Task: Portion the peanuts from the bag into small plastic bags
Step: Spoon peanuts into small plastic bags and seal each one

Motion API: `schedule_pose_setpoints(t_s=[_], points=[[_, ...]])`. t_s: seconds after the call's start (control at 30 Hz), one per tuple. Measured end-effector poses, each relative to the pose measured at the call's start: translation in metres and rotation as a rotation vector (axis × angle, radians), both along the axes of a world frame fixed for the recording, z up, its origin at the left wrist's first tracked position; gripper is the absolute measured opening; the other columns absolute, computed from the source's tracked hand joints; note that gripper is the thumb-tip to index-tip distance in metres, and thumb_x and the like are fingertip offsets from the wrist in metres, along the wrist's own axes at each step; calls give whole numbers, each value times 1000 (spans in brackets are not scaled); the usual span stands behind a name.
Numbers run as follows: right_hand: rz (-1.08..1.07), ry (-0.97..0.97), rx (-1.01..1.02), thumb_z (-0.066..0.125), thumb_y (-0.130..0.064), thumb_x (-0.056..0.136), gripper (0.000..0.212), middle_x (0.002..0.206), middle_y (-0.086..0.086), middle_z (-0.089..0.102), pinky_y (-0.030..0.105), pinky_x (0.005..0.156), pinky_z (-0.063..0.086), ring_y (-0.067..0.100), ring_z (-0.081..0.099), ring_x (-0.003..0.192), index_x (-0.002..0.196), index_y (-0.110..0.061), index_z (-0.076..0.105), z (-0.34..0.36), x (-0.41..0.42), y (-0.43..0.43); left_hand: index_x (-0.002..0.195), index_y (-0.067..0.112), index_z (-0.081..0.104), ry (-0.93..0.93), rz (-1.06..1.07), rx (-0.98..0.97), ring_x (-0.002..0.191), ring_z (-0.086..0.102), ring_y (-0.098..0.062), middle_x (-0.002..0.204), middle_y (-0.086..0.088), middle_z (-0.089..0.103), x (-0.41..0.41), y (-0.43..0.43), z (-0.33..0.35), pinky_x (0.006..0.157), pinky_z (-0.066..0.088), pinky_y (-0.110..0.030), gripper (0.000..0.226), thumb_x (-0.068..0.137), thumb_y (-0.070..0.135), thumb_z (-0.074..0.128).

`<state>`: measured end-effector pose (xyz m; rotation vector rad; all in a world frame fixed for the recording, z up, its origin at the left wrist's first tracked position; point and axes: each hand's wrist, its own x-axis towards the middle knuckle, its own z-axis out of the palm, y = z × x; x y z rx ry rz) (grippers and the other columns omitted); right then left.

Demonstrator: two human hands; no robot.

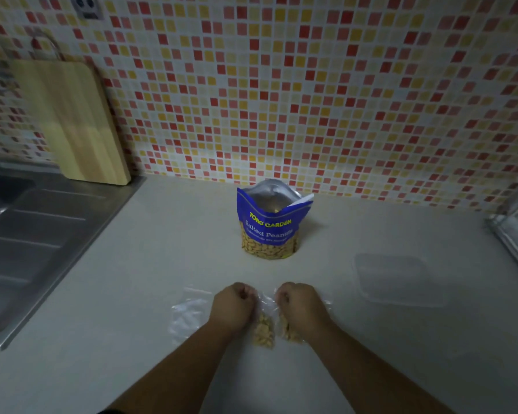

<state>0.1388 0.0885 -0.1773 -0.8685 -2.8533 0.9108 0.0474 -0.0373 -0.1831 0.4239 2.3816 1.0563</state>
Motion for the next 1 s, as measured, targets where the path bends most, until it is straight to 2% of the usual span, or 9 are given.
schedule_pose_setpoints(t_s=[0.1,0.17,0.27,0.37,0.47,0.53,0.63,0.77,1.0], points=[[19,27,213,47,-25,74,25,69,6,70,27,69,47,26,62,70,70,-17,70,-8,0,-1,95,15,69,193,-18,-68,90,66,-24,94,-7,73,2,5,2,74,44,-22,20,88,23,52],[4,31,309,58,-23,64,13,50,3,61,23,55,47,22,58,51,53,-19,65,-11,1,-3,94,13,70,223,-26,-107,89,67,-26,93,-10,73,2,5,0,77,49,-27,22,88,25,52],[-19,43,310,63,-24,58,11,45,0,56,20,51,45,19,55,46,48,-20,61,-12,0,-5,91,14,69,214,-34,-127,86,67,-23,90,-8,72,1,4,-3,76,50,-27,19,86,25,54],[-30,61,298,74,-25,63,10,60,1,64,24,63,49,23,60,63,64,-20,65,-13,1,-5,82,21,59,175,-6,-100,77,60,-18,84,-1,67,1,4,-3,70,45,-22,1,82,21,60],[-66,74,243,65,-28,80,18,91,3,68,31,85,43,25,56,93,95,-19,65,-12,1,-6,88,23,55,160,3,-60,78,56,-15,85,0,65,-2,3,3,70,38,-19,9,83,23,63],[-98,140,215,60,-31,84,22,98,1,67,29,91,38,22,53,100,103,-20,63,-9,-3,-4,92,16,62,210,33,-53,84,61,-21,87,-5,68,-13,-2,14,70,36,-21,8,87,21,58],[-107,207,198,58,-30,87,20,96,2,68,29,91,37,22,55,98,101,-17,65,2,-11,-3,98,12,67,254,48,-135,97,62,-28,99,-11,69,-45,-24,24,76,39,-24,16,87,19,57],[-120,222,162,58,-29,86,15,93,2,70,28,86,39,23,56,96,92,-17,67,14,-24,-5,128,27,52,198,-138,-561,118,52,-32,129,-9,53,-74,-60,21,101,42,-34,47,82,35,60],[-56,171,116,54,-32,82,19,89,2,70,29,86,39,24,56,95,86,-19,68,17,-37,-21,115,15,61,176,-131,-512,112,57,-25,122,-12,57,-75,-65,26,91,45,-26,35,80,22,63]])
